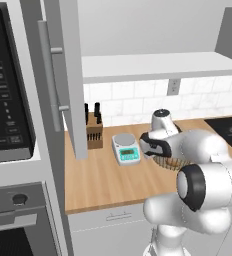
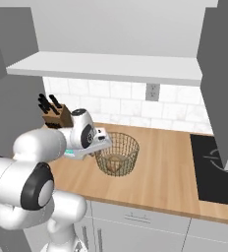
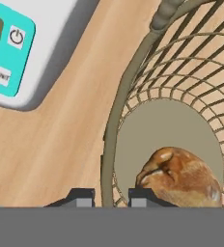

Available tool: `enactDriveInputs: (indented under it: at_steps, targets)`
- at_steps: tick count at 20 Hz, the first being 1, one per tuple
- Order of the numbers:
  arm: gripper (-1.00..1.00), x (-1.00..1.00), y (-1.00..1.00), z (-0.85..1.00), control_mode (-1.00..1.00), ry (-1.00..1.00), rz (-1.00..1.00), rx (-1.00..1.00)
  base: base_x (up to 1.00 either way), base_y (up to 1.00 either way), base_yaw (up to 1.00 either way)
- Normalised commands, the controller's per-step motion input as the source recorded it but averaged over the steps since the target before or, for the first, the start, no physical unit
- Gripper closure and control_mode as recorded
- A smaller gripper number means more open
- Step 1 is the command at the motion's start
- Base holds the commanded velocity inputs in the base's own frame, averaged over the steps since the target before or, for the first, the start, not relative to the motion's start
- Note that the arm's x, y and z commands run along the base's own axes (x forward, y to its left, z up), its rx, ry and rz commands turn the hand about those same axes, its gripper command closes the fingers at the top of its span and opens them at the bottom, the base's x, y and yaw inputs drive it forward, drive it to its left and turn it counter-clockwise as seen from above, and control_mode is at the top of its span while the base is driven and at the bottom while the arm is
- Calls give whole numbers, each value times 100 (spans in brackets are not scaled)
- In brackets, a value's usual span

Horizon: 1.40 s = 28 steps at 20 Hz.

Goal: Open the cabinet, pick up the bread from the cabinet and place it in the basket. Then move the basket to the dining counter.

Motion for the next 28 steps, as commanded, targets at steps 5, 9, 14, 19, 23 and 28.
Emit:
enactDriveInputs:
  at_steps: [5,9,14,19,23,28]
  targets:
    - [100,-57,-31,13,-100,-5,23,-4,0,0,0]
    - [100,-84,-27,74,-100,-12,28,-1,0,0,0]
    - [100,-98,9,99,-100,-16,25,0,0,0,0]
    - [100,-86,32,94,-100,-9,16,-1,0,0,0]
    - [100,-36,12,54,-100,3,4,-6,0,0,0]
    - [100,0,0,0,-100,2,0,0,0,0,0]
